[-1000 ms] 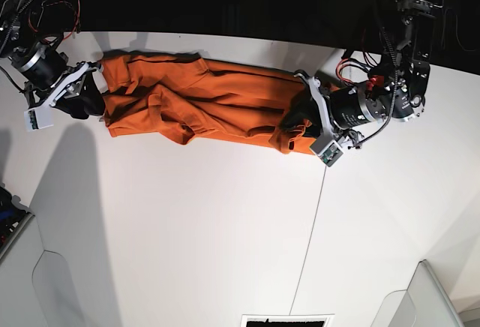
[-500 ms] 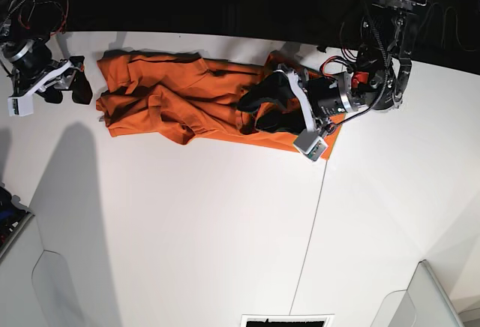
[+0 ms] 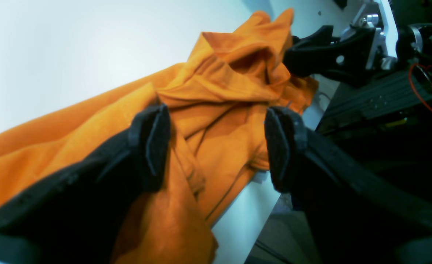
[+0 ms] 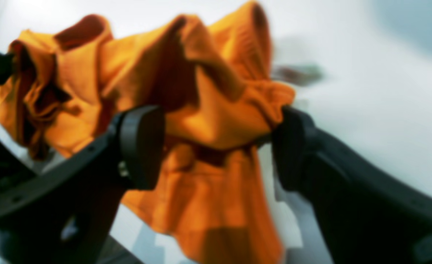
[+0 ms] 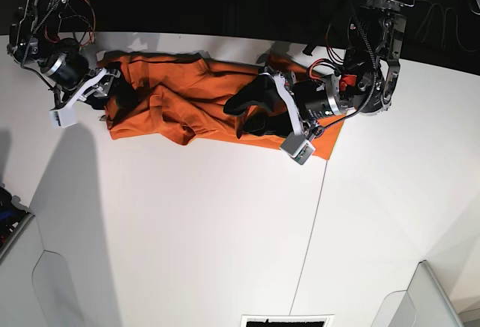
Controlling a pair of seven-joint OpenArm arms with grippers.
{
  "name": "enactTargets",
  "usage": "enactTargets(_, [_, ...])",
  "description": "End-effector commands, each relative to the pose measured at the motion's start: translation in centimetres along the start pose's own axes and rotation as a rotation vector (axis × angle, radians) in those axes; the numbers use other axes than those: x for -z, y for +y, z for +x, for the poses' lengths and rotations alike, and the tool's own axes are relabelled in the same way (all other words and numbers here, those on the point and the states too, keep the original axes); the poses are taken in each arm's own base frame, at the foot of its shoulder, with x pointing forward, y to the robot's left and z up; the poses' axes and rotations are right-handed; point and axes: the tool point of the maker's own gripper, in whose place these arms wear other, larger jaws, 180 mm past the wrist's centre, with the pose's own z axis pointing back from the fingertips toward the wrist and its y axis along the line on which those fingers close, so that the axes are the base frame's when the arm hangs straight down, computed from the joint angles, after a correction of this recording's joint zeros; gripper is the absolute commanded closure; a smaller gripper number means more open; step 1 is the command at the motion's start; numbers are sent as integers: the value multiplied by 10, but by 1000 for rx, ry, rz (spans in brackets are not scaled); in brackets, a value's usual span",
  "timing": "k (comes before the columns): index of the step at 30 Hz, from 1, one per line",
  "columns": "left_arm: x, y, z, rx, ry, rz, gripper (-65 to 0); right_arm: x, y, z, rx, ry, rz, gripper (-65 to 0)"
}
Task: Layout the t-shirt on the table in an organized manner, then fold the t-shirt properly
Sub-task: 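Lift the strip end with the left gripper and fold it toward the right gripper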
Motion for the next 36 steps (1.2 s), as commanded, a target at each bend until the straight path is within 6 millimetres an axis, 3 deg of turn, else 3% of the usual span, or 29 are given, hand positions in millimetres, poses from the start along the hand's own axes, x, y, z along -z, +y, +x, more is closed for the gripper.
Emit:
enactTargets(1, [-2, -3, 16, 25, -47, -16, -425, -1, 3, 6, -25, -11, 11, -448])
enactTargets(3, [-3, -1, 18, 23, -53, -9, -425, 3, 9, 4, -11, -17, 24, -441])
enactTargets(5, [-6, 0, 21, 12, -71, -11, -425, 8, 15, 4, 5, -33, 38, -369])
enactTargets(9, [-8, -9, 27, -34, -103, -66, -425, 13, 22, 6, 20, -62, 48, -2])
enactTargets(12, [-9, -16, 31, -60, -113, -111, -425, 15, 18, 10, -8, -63, 23, 0])
enactTargets(16, [-12, -11, 36, -38, -109, -100, -425, 11, 4, 23, -36, -89, -33, 0])
enactTargets(25, [-59, 43, 72, 44, -158, 67, -425, -35, -52, 61, -49, -173, -185, 0])
enactTargets(27, [-66, 53, 64, 59, -121, 108, -425, -47, -62, 67, -47, -186, -209, 0])
enactTargets(30, [-67, 59, 43, 57, -60, 143, -425, -61, -61, 84, -34, -243, -181, 0])
enactTargets(36, [-46, 65, -19, -9, 46, 158, -425, -62, -27, 104, -88, -297, -115, 0])
